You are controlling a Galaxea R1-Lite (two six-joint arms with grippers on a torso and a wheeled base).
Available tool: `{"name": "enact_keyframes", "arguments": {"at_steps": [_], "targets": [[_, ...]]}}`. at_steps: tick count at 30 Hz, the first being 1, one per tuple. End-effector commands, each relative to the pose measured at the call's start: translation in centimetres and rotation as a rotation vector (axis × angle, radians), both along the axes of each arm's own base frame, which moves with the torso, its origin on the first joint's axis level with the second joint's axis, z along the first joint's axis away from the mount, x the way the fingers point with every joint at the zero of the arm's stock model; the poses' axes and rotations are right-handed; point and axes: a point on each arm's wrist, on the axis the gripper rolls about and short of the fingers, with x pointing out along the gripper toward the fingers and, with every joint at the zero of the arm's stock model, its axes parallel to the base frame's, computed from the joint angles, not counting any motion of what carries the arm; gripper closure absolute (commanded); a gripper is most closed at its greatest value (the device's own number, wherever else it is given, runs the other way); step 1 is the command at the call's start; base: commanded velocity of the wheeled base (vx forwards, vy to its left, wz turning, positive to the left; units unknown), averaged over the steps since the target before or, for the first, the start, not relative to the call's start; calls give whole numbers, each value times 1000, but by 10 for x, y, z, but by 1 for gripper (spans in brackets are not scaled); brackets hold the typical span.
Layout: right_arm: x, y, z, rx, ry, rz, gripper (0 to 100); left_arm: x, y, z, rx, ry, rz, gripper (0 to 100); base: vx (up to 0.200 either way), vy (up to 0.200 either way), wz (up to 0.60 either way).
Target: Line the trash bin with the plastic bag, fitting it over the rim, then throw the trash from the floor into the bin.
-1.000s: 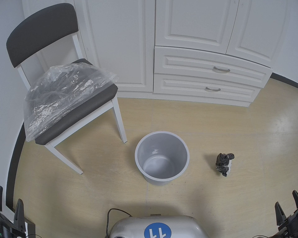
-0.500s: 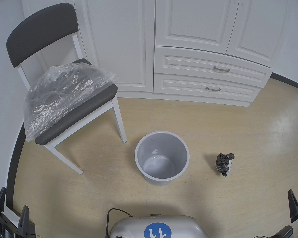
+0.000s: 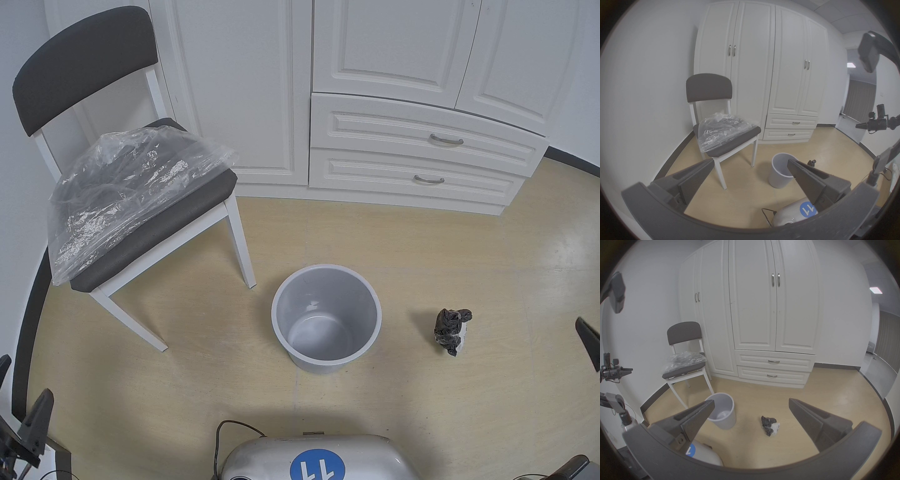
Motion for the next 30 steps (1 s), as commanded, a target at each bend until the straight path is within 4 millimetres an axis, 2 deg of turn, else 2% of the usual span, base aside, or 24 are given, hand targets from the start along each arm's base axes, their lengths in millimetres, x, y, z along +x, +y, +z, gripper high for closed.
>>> {"name": "enact_keyframes", "arguments": {"at_steps": [1,4,7,10,13,16,21,22,25,26,28,30], "targets": [[51,5,19,5,31,35,0,33,1,29,5,134,55,0,0,0,0],[70,12,21,45,17,8,0,51,2,40,9,186,99,0,0,0,0],[80,24,20,113,24,-20,0,72,4,48,18,243,156,0,0,0,0],[88,35,19,137,38,-60,0,90,5,51,35,297,226,0,0,0,0],[91,37,19,145,25,-73,0,100,6,51,68,327,258,0,0,0,0],[92,38,19,151,11,-71,0,114,10,46,171,390,309,0,0,0,0],[96,39,16,143,32,-72,0,139,30,37,286,499,411,0,0,0,0],[98,40,15,144,40,-72,0,150,39,32,331,517,444,0,0,0,0],[100,41,14,147,48,-73,0,162,49,30,371,512,464,0,0,0,0],[101,41,13,149,54,-73,0,174,56,28,380,491,459,0,0,0,0],[103,41,11,148,64,-77,0,184,63,27,373,471,462,0,0,0,0],[105,41,10,145,72,-83,0,190,67,26,371,459,468,0,0,0,0]]}}
